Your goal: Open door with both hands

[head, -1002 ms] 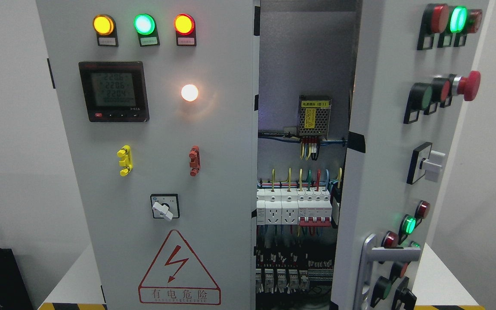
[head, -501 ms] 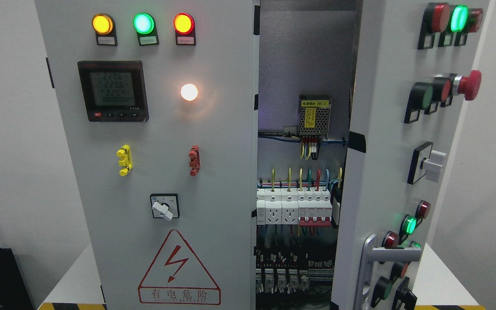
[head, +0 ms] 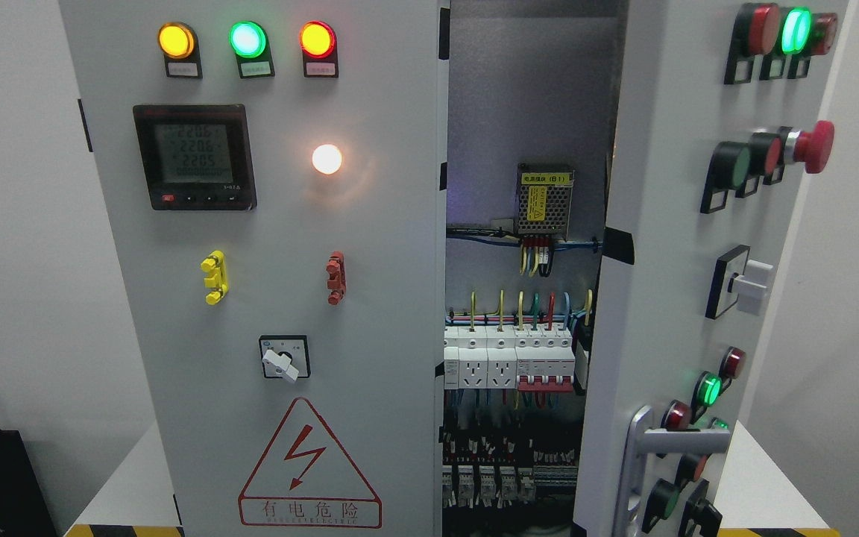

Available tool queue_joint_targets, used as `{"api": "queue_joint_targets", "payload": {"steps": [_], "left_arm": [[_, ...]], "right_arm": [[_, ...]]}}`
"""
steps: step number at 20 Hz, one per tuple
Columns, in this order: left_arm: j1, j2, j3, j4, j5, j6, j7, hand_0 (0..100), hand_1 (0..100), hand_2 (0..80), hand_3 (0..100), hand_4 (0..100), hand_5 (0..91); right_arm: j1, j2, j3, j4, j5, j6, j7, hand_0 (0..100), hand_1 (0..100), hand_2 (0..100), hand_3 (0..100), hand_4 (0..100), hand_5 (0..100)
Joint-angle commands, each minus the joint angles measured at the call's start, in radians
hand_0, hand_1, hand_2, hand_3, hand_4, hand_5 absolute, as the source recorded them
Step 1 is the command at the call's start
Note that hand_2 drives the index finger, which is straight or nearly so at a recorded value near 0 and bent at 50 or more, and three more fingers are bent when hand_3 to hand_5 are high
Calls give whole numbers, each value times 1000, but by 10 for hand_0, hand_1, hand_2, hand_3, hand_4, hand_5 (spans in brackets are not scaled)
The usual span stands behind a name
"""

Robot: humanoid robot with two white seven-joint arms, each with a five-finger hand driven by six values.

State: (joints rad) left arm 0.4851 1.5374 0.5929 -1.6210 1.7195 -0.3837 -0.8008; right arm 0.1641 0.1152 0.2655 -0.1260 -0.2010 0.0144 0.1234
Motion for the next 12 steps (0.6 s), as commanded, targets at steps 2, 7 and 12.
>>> {"api": "queue_joint_targets", "payload": {"steps": [2, 7, 12], "left_arm": [[-505, -37, -709, -154, -161, 35, -12, 120, 389, 0, 0, 0, 0], [-1043, -313, -1195, -107, -330, 278, -11, 120, 389, 0, 0, 0, 0], [-1435, -329, -1526, -92, -244, 290, -11, 120, 389, 0, 0, 0, 0]], "right_arm": [[0, 0, 0, 0, 0, -1, -2, 120, 389, 0, 0, 0, 0], [0, 0, 0, 0, 0, 1, -2, 120, 389, 0, 0, 0, 0], [0, 0, 0, 0, 0, 1, -2, 120, 389, 0, 0, 0, 0]]}}
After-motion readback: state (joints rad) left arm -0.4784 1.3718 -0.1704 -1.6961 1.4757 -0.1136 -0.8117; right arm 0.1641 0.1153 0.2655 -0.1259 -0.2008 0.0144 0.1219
